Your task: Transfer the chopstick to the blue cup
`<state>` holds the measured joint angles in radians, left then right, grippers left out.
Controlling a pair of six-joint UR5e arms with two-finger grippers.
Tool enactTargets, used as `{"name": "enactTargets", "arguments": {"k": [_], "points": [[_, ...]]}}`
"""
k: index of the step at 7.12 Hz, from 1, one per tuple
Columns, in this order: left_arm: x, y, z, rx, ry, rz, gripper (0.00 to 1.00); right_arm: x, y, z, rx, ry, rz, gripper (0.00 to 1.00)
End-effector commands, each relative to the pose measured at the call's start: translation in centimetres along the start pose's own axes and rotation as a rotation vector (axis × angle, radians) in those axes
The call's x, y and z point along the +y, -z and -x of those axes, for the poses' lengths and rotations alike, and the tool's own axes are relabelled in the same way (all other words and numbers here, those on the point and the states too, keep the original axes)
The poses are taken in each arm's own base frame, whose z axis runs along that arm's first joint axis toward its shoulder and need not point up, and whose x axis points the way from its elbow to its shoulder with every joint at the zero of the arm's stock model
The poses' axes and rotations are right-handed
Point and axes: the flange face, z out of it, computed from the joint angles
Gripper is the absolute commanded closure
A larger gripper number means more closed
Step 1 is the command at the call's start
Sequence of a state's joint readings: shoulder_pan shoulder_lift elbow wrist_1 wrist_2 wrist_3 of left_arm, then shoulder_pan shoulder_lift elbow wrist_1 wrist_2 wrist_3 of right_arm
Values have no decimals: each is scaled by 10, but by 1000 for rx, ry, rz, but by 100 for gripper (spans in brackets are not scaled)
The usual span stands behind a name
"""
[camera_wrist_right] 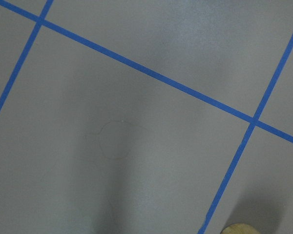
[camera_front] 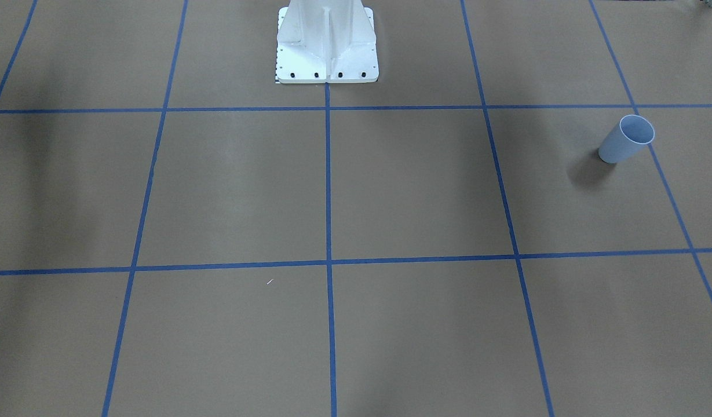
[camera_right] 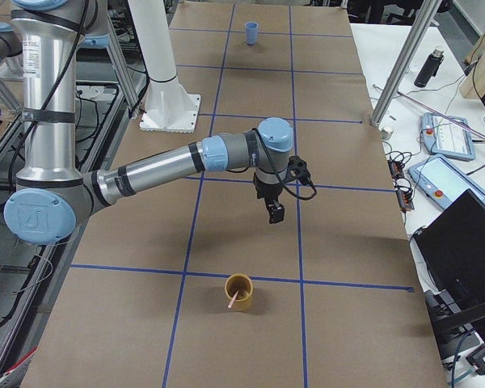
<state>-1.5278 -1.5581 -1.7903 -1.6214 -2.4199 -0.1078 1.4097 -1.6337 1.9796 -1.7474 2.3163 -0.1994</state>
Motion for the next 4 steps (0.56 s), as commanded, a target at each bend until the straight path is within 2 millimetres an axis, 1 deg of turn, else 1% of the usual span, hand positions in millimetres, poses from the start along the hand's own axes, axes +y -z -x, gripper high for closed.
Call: {"name": "enactTargets", "arguments": {"k": [1, 2, 3, 4], "points": [[0, -1, 0, 0, -2, 1, 2, 0, 0, 0, 0, -2, 0, 0], [5, -2, 2, 1, 0, 2, 2, 0, 0, 0, 0, -5, 0, 0], [4, -3, 2, 1, 2, 4, 2, 0, 0, 1, -7, -6, -3, 0], [5, 1, -1, 3, -4, -3, 2, -7, -9, 15, -15, 36, 12, 0]]}}
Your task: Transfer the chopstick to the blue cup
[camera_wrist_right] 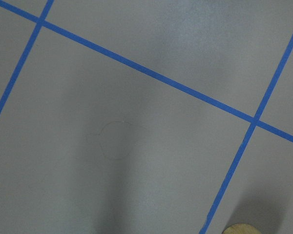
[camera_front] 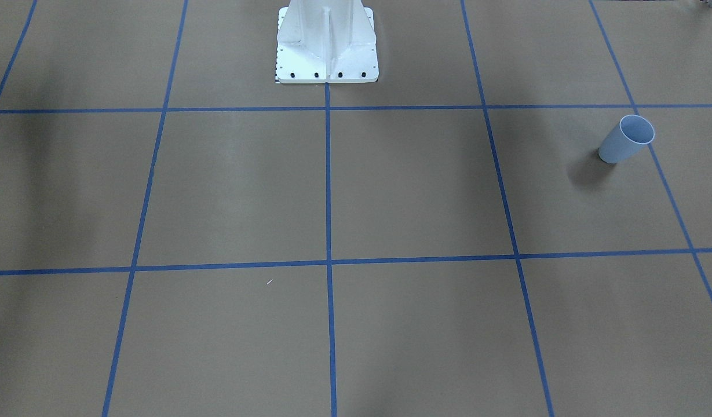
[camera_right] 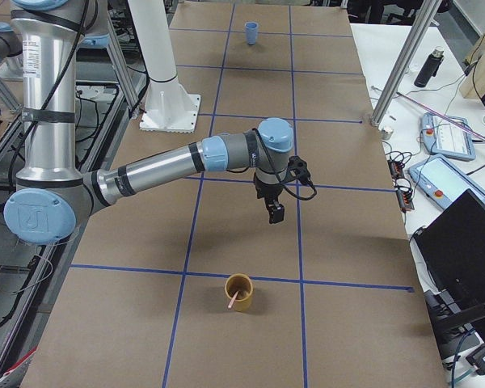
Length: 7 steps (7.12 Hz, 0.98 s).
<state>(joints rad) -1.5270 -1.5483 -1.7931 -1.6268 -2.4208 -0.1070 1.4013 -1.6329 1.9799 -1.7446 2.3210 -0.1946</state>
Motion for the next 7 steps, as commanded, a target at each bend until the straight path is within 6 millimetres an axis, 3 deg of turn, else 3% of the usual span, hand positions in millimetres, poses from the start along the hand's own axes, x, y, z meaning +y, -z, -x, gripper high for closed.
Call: {"name": "enactTargets", "arguments": {"k": [1, 3, 5, 7], "points": [[1, -2, 2, -2, -5, 3, 2, -6, -4, 13, -7, 38, 2, 0], [0, 1, -4, 0, -21, -12, 2, 0, 1, 9, -7, 24, -7, 0], [-1, 2, -7, 3, -35, -22, 2, 22, 16, -10, -69, -43, -51, 0], [2, -5, -5, 5, -6, -11, 2, 33, 18, -9, -145, -67, -69, 0]]}}
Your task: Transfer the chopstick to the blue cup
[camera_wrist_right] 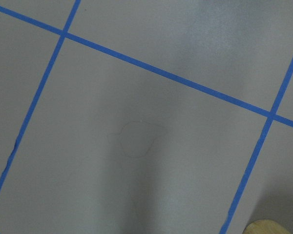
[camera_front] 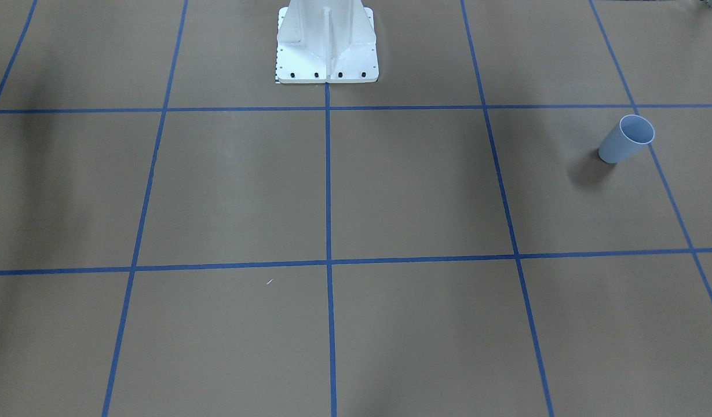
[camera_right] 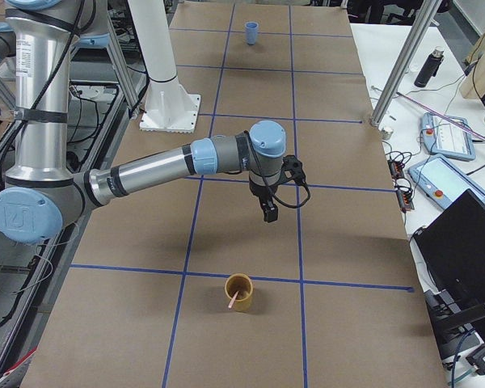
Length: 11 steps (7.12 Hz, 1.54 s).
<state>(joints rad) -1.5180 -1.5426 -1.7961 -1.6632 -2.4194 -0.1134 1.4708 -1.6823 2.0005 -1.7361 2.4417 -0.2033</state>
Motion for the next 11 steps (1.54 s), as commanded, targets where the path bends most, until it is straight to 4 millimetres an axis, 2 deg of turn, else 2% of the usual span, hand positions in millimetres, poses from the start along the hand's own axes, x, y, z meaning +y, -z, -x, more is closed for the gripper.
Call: {"name": "enactTargets", "arguments": {"k": [1, 2, 3, 4, 5, 6, 8, 9, 11], "points": [[3, -13, -5, 4, 53, 23, 2, 4, 2, 2, -50, -13, -18, 0], [24, -35, -1, 3, 47, 72, 2, 3, -3, -5, -43, 21, -41, 0], [42, -54, -5, 9, 19, 89, 2, 3, -9, -13, -39, 52, -68, 0], [81, -64, 10, 9, 17, 83, 2, 3, -15, -18, -36, 75, -83, 0], [106, -66, 17, 13, 15, 45, 2, 5, -17, -20, -34, 85, -93, 0], [120, -71, 20, 10, 72, 55, 2, 8, -18, -20, -34, 94, -100, 0], [124, -105, -11, 6, 140, 138, 2, 10, -18, -18, -32, 119, -119, 0], [127, -116, -18, -18, 114, 150, 2, 12, -20, -20, -33, 112, -114, 0], [128, -125, -20, -49, 114, 158, 2, 12, -28, -23, -39, 102, -100, 0]]}}
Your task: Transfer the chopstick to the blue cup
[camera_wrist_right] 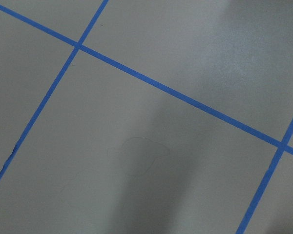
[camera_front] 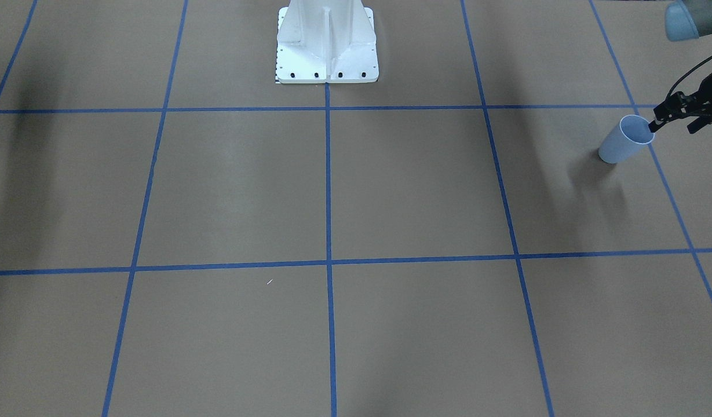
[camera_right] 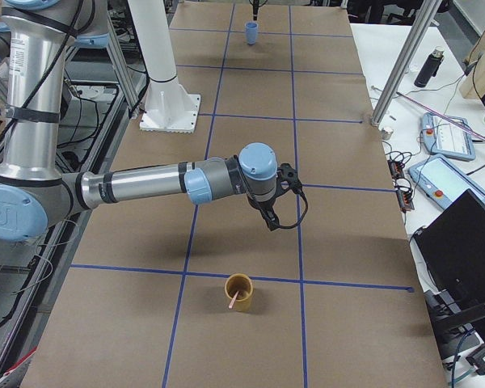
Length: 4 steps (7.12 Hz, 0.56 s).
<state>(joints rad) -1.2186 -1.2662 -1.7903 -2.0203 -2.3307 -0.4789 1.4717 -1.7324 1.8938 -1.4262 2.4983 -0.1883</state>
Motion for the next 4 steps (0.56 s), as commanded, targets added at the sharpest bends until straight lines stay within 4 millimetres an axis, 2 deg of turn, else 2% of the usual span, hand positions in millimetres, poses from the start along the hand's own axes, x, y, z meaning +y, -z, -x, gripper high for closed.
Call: {"name": "enactTargets", "arguments": {"k": [1, 4], "points": [[3, -12, -8, -12, -10, 23, 2, 0, -4, 0, -5, -1, 8, 0], [5, -35, -9, -20, -24, 72, 2, -1, -11, 2, -12, 0, 21, 0]]}}
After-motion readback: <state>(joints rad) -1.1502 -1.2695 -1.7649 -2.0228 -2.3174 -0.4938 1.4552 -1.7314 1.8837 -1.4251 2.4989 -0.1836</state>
